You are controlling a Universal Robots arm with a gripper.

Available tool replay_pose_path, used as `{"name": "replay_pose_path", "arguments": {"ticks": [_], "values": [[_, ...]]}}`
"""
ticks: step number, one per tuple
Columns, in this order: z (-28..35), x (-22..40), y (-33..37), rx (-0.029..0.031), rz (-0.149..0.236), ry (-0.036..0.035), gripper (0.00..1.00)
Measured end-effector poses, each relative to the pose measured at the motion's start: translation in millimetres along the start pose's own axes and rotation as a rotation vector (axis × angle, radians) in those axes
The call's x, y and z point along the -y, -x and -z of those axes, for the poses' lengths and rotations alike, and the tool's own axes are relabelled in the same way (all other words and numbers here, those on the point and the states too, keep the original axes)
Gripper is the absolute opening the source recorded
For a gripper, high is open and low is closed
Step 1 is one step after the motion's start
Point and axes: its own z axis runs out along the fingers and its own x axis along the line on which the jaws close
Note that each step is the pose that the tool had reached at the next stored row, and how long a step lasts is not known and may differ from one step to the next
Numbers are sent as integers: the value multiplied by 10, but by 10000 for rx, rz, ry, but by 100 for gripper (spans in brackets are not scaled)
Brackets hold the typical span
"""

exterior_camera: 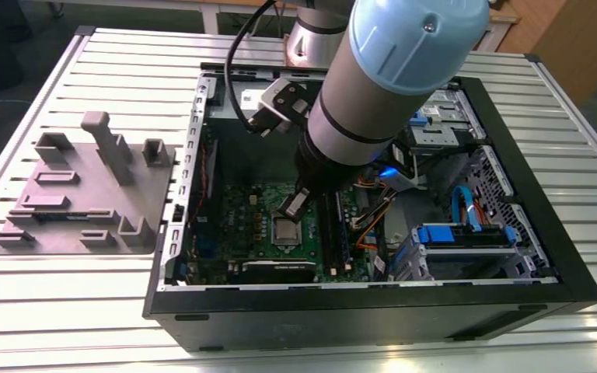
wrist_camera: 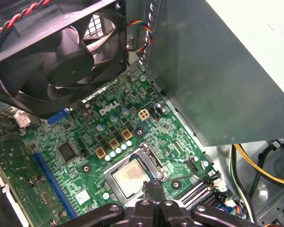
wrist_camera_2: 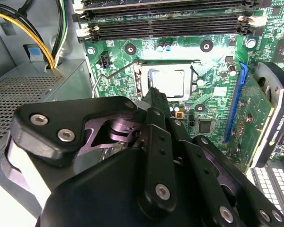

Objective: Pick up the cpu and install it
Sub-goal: 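Install the first cpu locking lever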

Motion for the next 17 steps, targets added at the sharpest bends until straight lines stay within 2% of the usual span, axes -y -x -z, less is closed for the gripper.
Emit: {"name": "replay_pose_path", "arguments": {"ticks": [5, 12, 14, 17], "values": [[3, 24, 20, 1, 1, 0, 11], [13, 145, 165, -2, 0, 3, 11], [5, 139, 217, -4, -1, 3, 11], [-20, 91, 311, -3, -1, 3, 11]]}}
